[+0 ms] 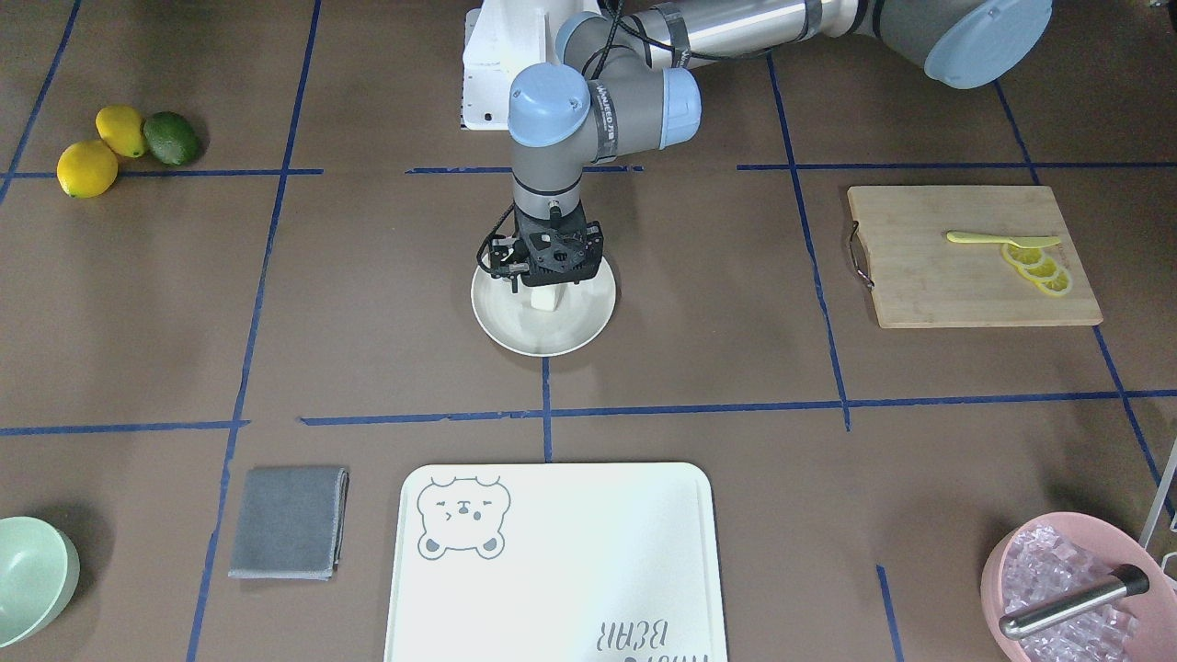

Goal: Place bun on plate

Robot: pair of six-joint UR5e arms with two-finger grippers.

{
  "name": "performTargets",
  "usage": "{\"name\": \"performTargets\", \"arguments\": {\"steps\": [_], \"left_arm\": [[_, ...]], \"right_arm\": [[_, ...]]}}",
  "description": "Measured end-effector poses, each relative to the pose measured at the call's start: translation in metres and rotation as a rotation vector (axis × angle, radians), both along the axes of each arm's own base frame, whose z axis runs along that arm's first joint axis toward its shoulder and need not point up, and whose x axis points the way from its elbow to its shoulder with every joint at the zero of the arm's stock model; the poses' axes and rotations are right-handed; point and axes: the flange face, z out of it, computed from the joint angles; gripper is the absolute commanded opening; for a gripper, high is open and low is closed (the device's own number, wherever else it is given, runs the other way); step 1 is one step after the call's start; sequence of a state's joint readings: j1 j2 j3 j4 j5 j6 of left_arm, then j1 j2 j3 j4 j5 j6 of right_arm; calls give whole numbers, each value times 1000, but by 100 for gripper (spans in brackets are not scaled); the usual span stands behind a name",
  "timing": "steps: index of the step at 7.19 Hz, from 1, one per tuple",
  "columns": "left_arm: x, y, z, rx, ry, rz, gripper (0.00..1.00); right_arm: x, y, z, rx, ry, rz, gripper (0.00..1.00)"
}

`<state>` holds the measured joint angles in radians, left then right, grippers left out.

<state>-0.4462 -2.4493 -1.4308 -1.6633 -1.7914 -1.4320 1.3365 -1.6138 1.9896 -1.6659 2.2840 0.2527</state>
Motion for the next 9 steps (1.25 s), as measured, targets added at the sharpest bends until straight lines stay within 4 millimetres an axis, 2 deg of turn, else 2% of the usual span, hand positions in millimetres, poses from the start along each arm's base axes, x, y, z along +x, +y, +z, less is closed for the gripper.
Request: {"name": "performTargets", "arguments": {"steps": [1, 2, 3, 4, 6, 7, 9], "left_arm": [[-15, -4, -9, 7, -5, -2, 100], [-44, -13, -18, 26, -42, 8, 100], [-85, -24, -15, 49, -88, 36, 100], [-132, -36, 4, 61, -111, 70, 100], [-250, -67, 67, 108, -131, 167, 100], [-305, -85, 98, 141, -144, 214, 100], [-429, -120, 178, 177, -159, 291, 100]], "right_arm": [[1, 0, 0, 0, 0, 2, 99], [5, 1, 4, 1, 0, -1, 100], [14, 1, 13, 7, -8, -15, 99], [31, -1, 29, 17, -23, -31, 99], [72, -3, 69, 57, -35, -72, 99], [87, -2, 87, 68, -34, -90, 99], [102, 5, 121, 54, -33, -111, 100]]}}
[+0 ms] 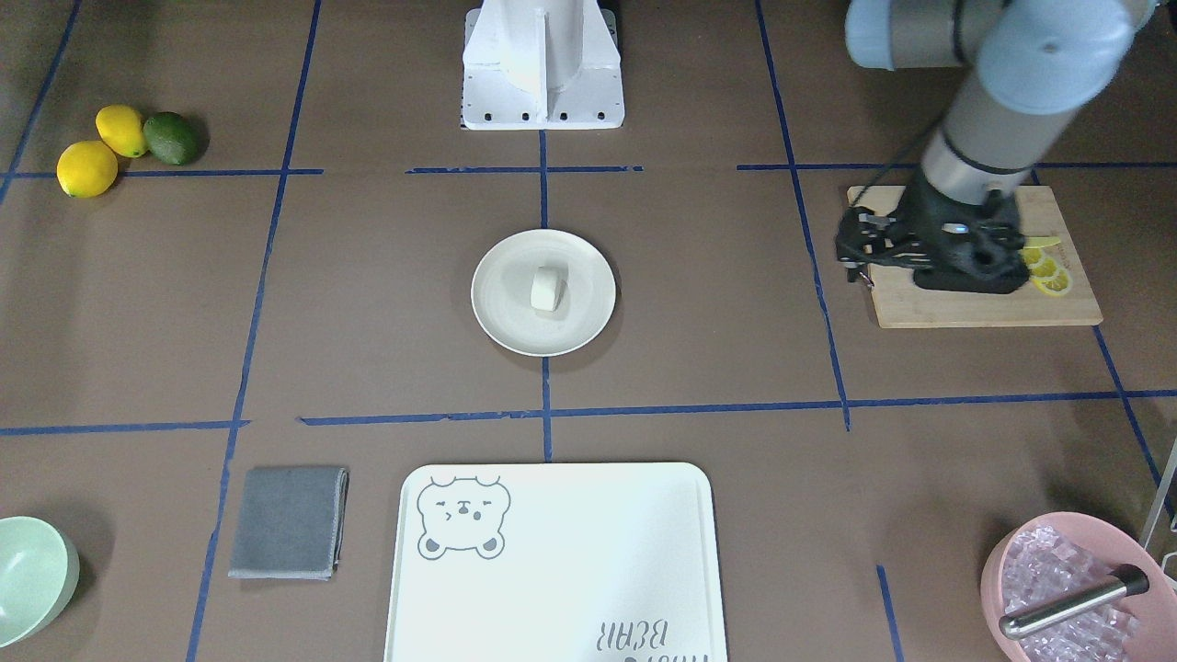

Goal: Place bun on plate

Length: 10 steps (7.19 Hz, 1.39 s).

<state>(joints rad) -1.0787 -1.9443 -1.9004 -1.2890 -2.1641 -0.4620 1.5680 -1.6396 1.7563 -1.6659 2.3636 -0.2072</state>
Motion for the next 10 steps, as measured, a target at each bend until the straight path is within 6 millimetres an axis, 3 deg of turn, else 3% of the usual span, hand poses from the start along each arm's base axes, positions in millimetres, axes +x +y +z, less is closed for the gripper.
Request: {"name": "performTargets", "arguments": {"steps": [2, 4, 6, 7, 8, 10], "left_arm": [[-122, -12, 94, 4, -6, 41, 100], [-217, -14, 175, -3, -2, 62, 100], [-288, -9, 248, -27, 50, 67, 100], [-311, 5, 278, -48, 65, 50, 100], [-321, 27, 306, -67, 73, 35, 100], [-322, 68, 342, -88, 98, -21, 100]], "right_arm": [[3, 10, 18, -30, 0, 0, 100], [3, 12, 22, -34, 0, 5, 100], [4, 10, 22, -25, 2, 22, 100], [3, 10, 21, -24, 1, 29, 100], [3, 9, 20, -22, 1, 32, 100], [3, 8, 17, -16, 1, 33, 100]]}}
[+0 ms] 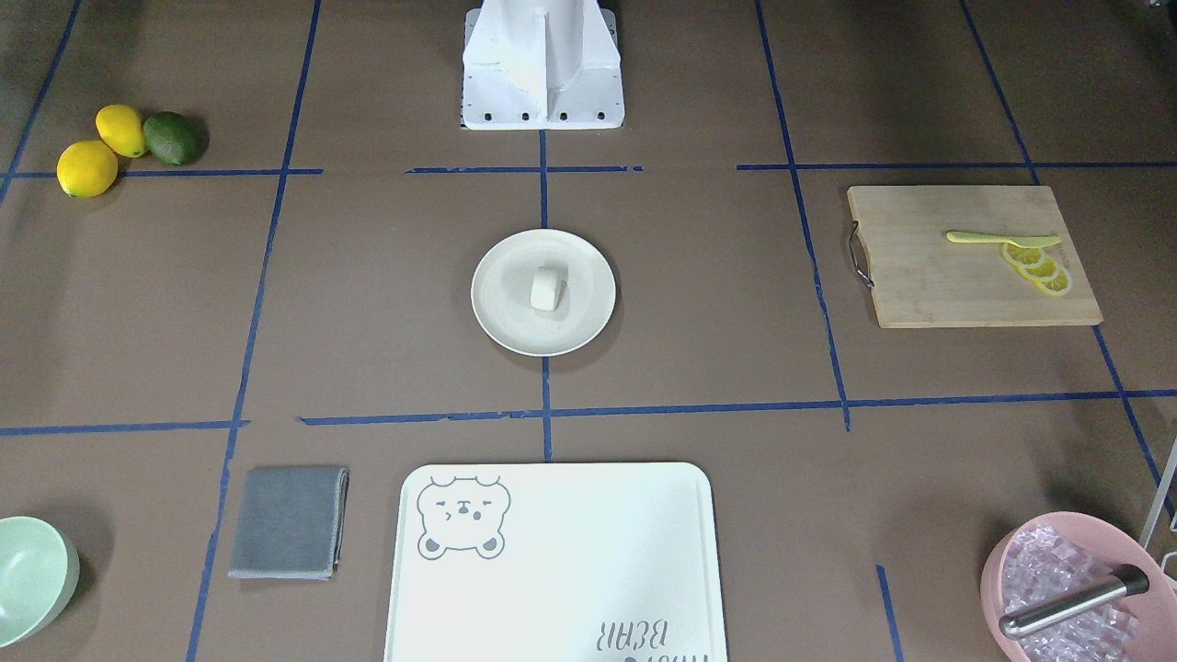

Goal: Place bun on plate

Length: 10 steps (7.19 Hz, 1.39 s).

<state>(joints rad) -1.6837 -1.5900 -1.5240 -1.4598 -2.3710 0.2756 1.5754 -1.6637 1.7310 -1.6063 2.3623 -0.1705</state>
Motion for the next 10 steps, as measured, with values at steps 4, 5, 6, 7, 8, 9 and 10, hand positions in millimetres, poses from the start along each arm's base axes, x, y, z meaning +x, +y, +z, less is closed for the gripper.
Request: {"name": "performTargets", "arguments": {"steps": [4, 5, 6, 7, 8, 9, 10], "left_arm": [[22, 20, -1, -21, 11, -92, 100], [29, 19, -2, -18, -8, -79, 100], [31, 18, -2, -13, -34, -71, 100], [31, 18, -2, -11, -46, -68, 100], [31, 18, -2, -9, -50, -67, 100], [31, 18, -2, -8, -51, -66, 100], [31, 18, -2, -7, -52, -65, 100]], "right_arm": [[0, -2, -2, 10, 0, 0, 100], [0, -2, -3, 10, 0, 0, 100], [0, -2, -2, 10, 0, 0, 100], [0, -3, -3, 10, 0, 1, 100], [0, -4, -3, 11, 1, 1, 100], [0, -5, -4, 13, 1, 1, 100], [0, -6, -5, 15, 2, 1, 100]]}}
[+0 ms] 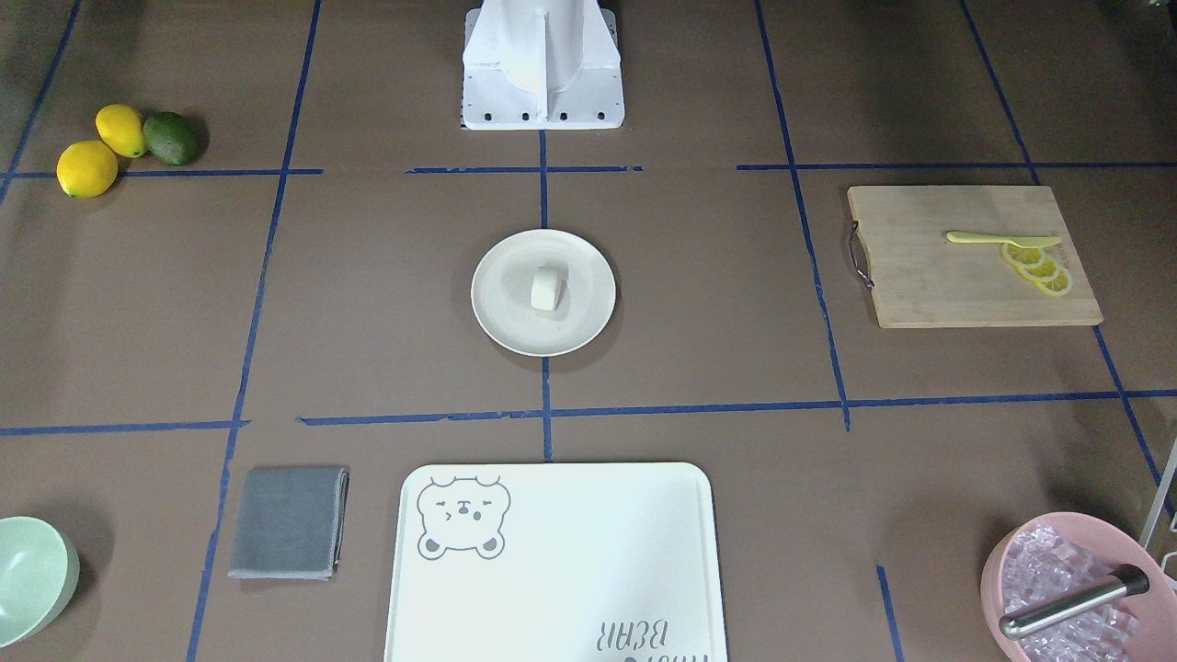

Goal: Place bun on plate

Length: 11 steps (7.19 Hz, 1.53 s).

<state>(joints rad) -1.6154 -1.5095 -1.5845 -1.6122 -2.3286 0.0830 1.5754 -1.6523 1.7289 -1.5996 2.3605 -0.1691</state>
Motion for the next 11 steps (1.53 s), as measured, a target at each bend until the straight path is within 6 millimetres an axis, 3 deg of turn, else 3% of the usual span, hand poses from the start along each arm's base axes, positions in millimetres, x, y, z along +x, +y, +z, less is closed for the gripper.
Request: {"name": "performTargets", "arguments": {"steps": [11], "left_arm": [[0, 0, 1, 2, 1, 3, 100]], "right_arm": [[0, 1, 2, -39, 2, 36, 100]]}}
